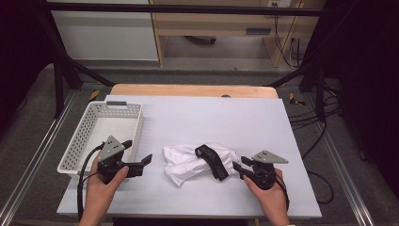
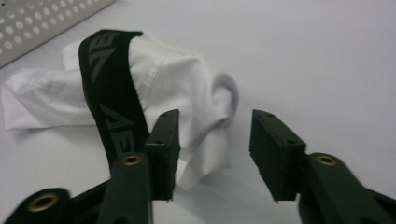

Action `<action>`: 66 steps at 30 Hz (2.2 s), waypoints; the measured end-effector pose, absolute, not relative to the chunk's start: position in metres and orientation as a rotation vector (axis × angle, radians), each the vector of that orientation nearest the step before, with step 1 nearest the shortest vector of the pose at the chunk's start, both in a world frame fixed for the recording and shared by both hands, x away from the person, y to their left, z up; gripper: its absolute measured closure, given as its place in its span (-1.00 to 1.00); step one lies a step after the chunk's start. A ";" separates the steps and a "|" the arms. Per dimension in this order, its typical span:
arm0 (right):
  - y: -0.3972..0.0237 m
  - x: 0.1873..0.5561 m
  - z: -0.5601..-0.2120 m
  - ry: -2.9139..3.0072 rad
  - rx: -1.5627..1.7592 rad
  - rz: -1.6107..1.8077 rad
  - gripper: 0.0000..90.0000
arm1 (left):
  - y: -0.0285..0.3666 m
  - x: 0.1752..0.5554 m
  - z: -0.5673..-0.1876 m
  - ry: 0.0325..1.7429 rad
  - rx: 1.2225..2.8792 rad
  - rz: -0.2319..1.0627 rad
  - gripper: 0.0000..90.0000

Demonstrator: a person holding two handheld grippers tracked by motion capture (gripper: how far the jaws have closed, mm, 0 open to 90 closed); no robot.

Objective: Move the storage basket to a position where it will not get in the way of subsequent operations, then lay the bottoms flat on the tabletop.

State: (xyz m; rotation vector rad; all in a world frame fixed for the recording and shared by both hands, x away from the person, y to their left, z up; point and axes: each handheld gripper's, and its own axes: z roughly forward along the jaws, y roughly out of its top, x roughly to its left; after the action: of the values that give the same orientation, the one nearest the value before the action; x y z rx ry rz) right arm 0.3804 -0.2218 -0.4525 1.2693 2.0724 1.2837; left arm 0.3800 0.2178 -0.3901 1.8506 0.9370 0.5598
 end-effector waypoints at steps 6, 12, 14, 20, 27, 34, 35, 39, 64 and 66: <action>-0.227 0.372 -0.450 2.022 1.254 1.287 -0.10 | 0.211 0.380 -0.395 0.930 1.864 0.541 -0.77; -0.216 0.369 -0.449 2.042 1.211 1.278 -0.22 | 0.205 0.379 -0.397 0.924 1.880 0.541 -0.77; -0.213 0.368 -0.449 2.060 1.188 1.282 -0.21 | 0.205 0.379 -0.397 0.922 1.881 0.540 -0.77; -0.205 0.368 -0.448 2.087 1.157 1.296 -0.11 | 0.204 0.378 -0.398 0.911 1.894 0.522 -0.77; -0.188 0.369 -0.448 2.169 1.071 1.289 0.02 | 0.196 0.376 -0.403 0.897 1.914 0.486 -0.77; -0.167 0.373 -0.458 2.252 1.039 1.182 -0.22 | 0.184 0.374 -0.409 0.873 1.950 0.466 -0.77; -0.165 0.374 -0.459 2.251 1.040 1.167 -0.27 | 0.183 0.374 -0.410 0.872 1.954 0.460 -0.77; -0.150 0.380 -0.461 2.248 1.026 1.115 -0.34 | 0.179 0.375 -0.413 0.868 1.963 0.448 -0.77; -0.171 0.387 -0.421 2.158 1.186 1.276 0.79 | 0.167 0.367 -0.420 0.857 2.005 0.447 -0.76; -0.185 0.400 -0.424 2.118 1.279 1.283 0.79 | 0.166 0.367 -0.421 0.857 2.008 0.442 -0.76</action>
State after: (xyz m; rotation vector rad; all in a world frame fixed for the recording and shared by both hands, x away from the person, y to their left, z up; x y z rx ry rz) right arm 0.4001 -0.1847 -0.4239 1.2786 2.1181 1.2826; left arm 0.3668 0.1660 -0.4212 2.0085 0.8567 0.4420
